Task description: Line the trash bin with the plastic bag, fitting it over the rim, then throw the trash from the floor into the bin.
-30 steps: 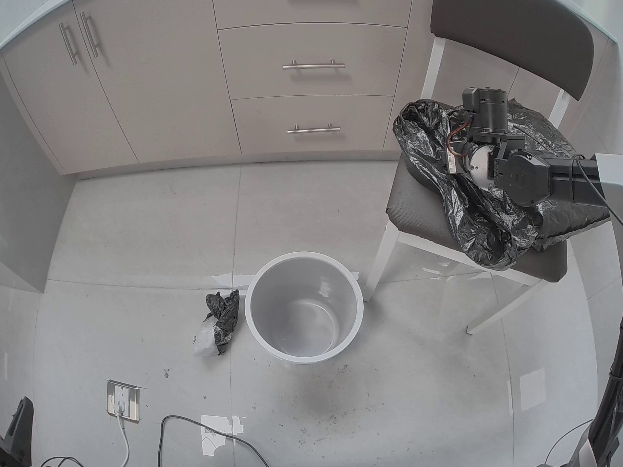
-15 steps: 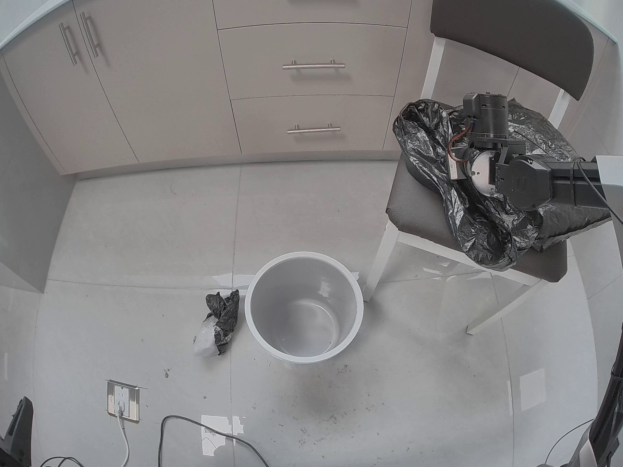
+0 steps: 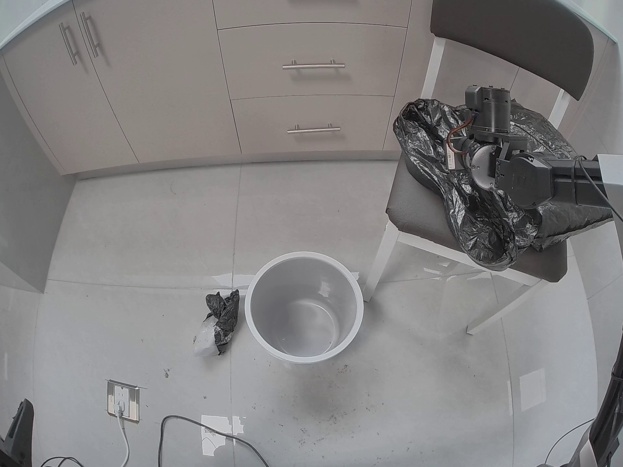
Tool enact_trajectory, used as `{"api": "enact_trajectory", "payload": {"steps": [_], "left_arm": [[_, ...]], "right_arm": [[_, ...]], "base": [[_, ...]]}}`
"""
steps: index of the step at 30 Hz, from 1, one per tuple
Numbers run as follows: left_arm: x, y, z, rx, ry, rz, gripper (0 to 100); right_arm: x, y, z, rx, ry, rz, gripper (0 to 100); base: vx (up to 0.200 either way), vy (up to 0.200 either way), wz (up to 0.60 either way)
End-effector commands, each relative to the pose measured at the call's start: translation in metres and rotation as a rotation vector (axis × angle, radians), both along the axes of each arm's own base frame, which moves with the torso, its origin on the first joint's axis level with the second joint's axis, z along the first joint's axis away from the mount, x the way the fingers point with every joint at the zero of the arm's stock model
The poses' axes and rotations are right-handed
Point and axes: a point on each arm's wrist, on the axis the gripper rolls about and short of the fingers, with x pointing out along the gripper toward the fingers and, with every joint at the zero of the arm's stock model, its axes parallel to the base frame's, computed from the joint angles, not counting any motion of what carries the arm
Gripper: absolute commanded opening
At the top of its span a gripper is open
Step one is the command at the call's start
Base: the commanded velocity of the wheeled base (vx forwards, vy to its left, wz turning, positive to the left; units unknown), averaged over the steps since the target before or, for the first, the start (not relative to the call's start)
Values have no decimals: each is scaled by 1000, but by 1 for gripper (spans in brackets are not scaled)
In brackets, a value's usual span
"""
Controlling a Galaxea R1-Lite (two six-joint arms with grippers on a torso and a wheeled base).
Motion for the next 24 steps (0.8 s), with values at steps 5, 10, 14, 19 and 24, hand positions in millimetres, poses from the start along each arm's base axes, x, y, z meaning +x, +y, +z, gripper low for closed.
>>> {"api": "enact_trajectory", "payload": {"steps": [5,10,14,19,24], "left_arm": [[1,0,0,0,4,-2,100],[-1,0,0,0,-7,-2,100],[-2,0,2,0,-17,-5,100],[-3,2,5,0,-30,-63,100],[-2,1,9,0,-22,-128,100]], "right_arm": [[-13,-5,22,27,-45,1,0],[-28,-4,28,58,-39,66,0],[-49,-3,43,112,-8,133,0],[-116,-19,89,287,113,337,0],[-144,-45,109,411,185,384,0]], "base": [[0,0,0],[0,0,0],[0,0,0],[0,0,0],[0,0,0]]}}
